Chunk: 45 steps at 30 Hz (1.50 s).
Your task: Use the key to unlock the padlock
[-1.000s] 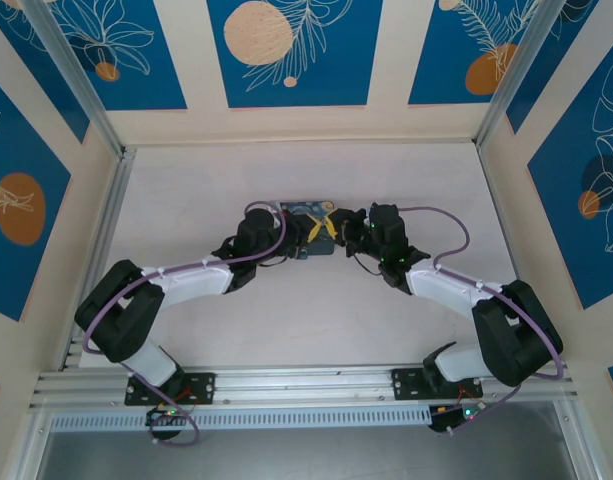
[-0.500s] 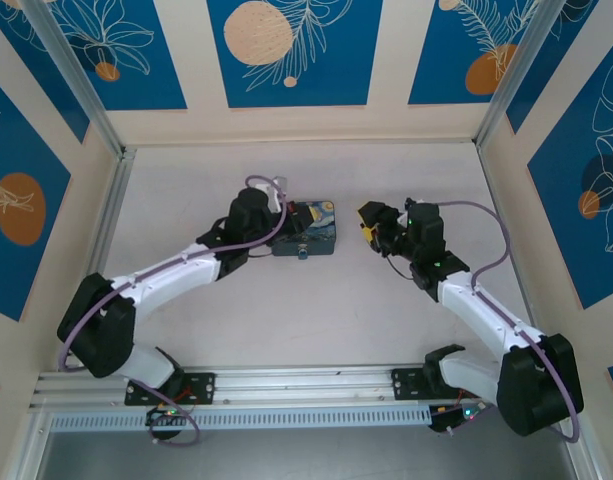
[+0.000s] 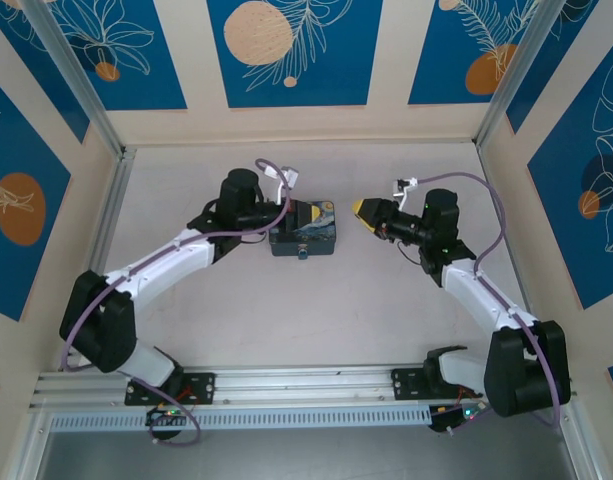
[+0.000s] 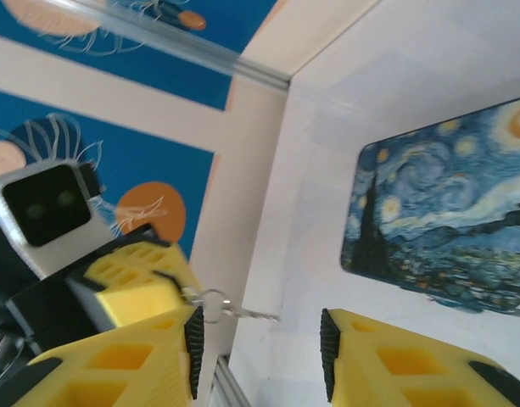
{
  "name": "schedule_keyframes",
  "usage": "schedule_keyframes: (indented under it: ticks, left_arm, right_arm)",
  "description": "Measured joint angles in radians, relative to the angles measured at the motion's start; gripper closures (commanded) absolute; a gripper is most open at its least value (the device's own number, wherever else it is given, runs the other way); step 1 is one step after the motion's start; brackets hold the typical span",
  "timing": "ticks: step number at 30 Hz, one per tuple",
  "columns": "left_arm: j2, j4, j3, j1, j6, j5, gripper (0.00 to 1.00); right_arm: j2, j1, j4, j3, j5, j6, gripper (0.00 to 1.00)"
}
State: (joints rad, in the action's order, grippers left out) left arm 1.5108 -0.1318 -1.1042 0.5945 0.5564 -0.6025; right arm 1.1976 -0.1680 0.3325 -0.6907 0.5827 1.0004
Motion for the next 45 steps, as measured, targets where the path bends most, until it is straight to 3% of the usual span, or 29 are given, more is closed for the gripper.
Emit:
schedule_keyframes:
  ticks: [11, 33, 39, 45]
  left_arm:
    - [0.091, -0.007, -0.031, -0.002, 0.001, -0.105, 1.00]
    - [0.111, -0.044, -0.034, -0.002, 0.036, -0.108, 1.00]
    - [0.127, -0.040, -0.040, -0.002, 0.037, -0.108, 1.00]
    - [0.140, -0.039, -0.057, -0.006, 0.043, -0.108, 1.00]
  right_arm:
    - [0.122, -0.060, 0.089, -0.048, 0.090, -0.024, 0.68]
    - [0.174, -0.094, 0.129, -0.029, 0.105, -0.030, 0.77]
    - [0.174, -0.094, 0.132, -0.018, 0.106, -0.034, 0.84]
    - [0.174, -0.091, 0.127, -0.018, 0.106, -0.050, 1.00]
